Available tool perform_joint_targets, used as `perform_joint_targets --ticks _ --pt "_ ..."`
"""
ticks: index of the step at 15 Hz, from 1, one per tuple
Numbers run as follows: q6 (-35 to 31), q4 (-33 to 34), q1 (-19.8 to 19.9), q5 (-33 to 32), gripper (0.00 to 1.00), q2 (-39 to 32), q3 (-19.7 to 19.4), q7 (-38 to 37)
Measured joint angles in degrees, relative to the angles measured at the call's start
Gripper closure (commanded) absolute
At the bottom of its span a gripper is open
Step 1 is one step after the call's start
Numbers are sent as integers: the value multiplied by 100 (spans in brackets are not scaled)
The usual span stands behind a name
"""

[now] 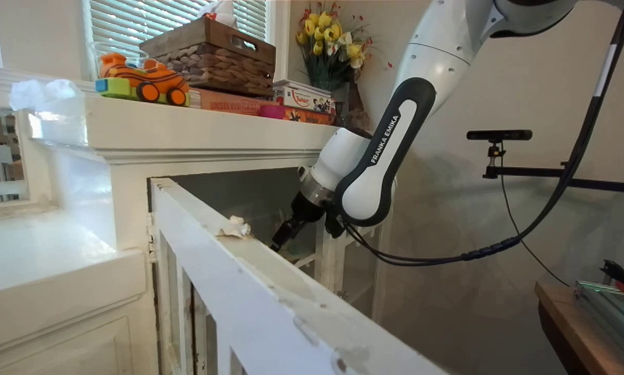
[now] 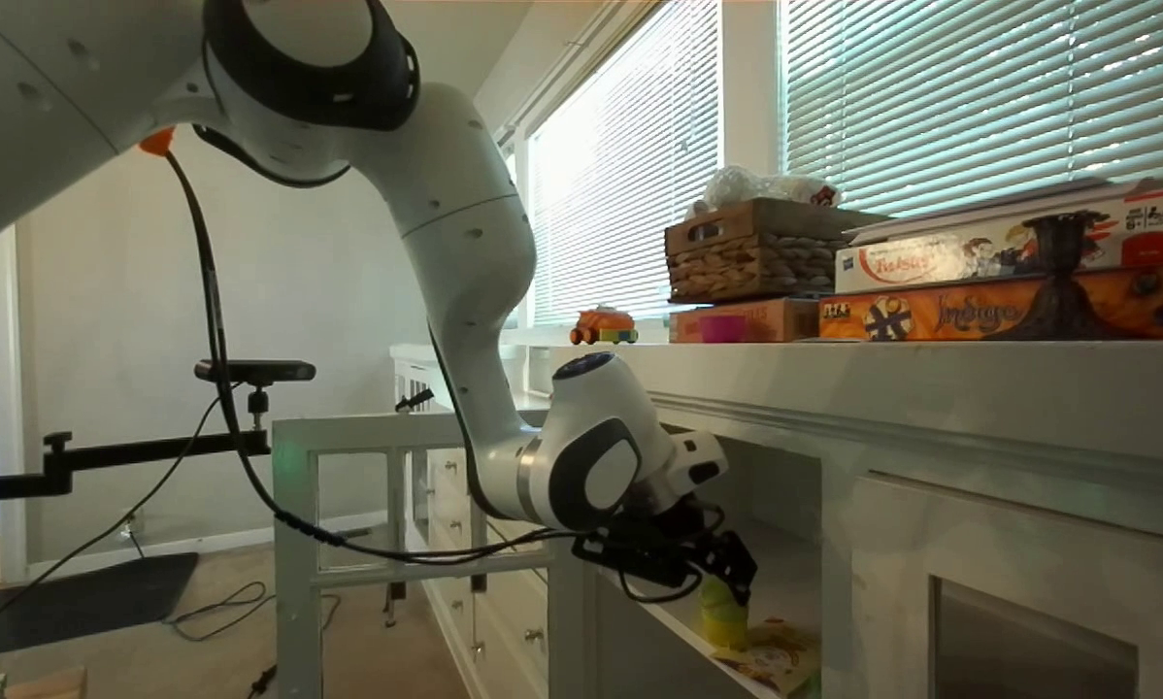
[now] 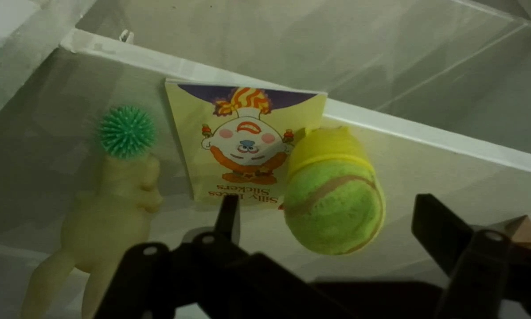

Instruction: Put the tennis ball on the countertop.

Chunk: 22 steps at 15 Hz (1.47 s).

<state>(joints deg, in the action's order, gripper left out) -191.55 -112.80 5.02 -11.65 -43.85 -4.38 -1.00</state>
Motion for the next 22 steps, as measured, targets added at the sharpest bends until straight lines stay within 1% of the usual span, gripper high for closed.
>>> perform_joint_targets --ticks 5,6,7,13,15,16,17,18,19,20,21,22 --pt "-136 178 -13 87 0 -228 -6 0" --pt "-151 219 -16 111 25 -274 -5 0" --pt "-163 254 -19 132 26 -312 -2 0" --pt "-183 381 -21 147 70 -426 53 0" --pt "-188 396 -21 147 80 -426 72 0" --pt "-190 407 -20 147 81 -427 73 0" --pt "-190 413 -19 147 87 -430 76 0" --pt "-190 418 -18 147 95 -434 79 0" --pt "-190 419 -18 147 100 -437 82 0" --pt "-190 421 -17 147 59 -442 86 0" --pt "-190 424 -17 147 64 -449 88 0" --pt "-199 424 -16 147 64 -453 93 0"
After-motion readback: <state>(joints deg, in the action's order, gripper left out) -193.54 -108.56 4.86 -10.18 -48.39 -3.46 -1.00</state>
